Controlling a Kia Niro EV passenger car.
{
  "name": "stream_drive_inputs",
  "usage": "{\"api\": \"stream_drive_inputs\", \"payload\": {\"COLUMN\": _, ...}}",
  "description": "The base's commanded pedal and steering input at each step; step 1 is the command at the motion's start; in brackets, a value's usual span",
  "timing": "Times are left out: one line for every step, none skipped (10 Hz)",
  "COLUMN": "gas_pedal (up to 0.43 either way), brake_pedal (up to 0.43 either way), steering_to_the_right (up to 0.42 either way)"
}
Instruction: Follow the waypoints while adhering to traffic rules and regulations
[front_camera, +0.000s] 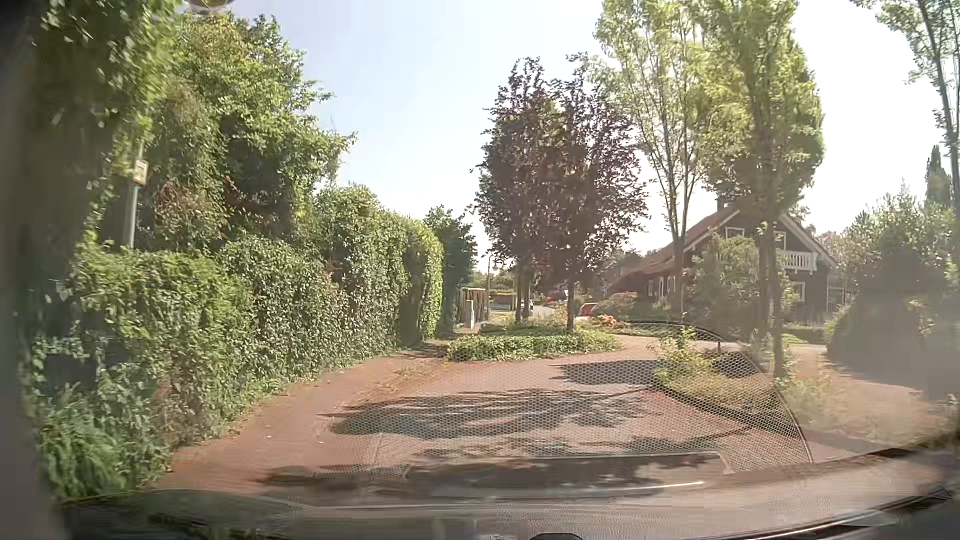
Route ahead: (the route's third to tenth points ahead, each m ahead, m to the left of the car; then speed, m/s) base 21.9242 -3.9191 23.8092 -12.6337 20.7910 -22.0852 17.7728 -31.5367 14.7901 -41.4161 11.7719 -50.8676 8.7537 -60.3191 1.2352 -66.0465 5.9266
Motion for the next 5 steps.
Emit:
{"api": "stream_drive_inputs", "payload": {"gas_pedal": 0.11, "brake_pedal": 0.0, "steering_to_the_right": -0.033}}
{"api": "stream_drive_inputs", "payload": {"gas_pedal": 0.11, "brake_pedal": 0.0, "steering_to_the_right": -0.029}}
{"api": "stream_drive_inputs", "payload": {"gas_pedal": 0.11, "brake_pedal": 0.0, "steering_to_the_right": -0.016}}
{"api": "stream_drive_inputs", "payload": {"gas_pedal": 0.11, "brake_pedal": 0.0, "steering_to_the_right": -0.003}}
{"api": "stream_drive_inputs", "payload": {"gas_pedal": 0.11, "brake_pedal": 0.0, "steering_to_the_right": 0.017}}
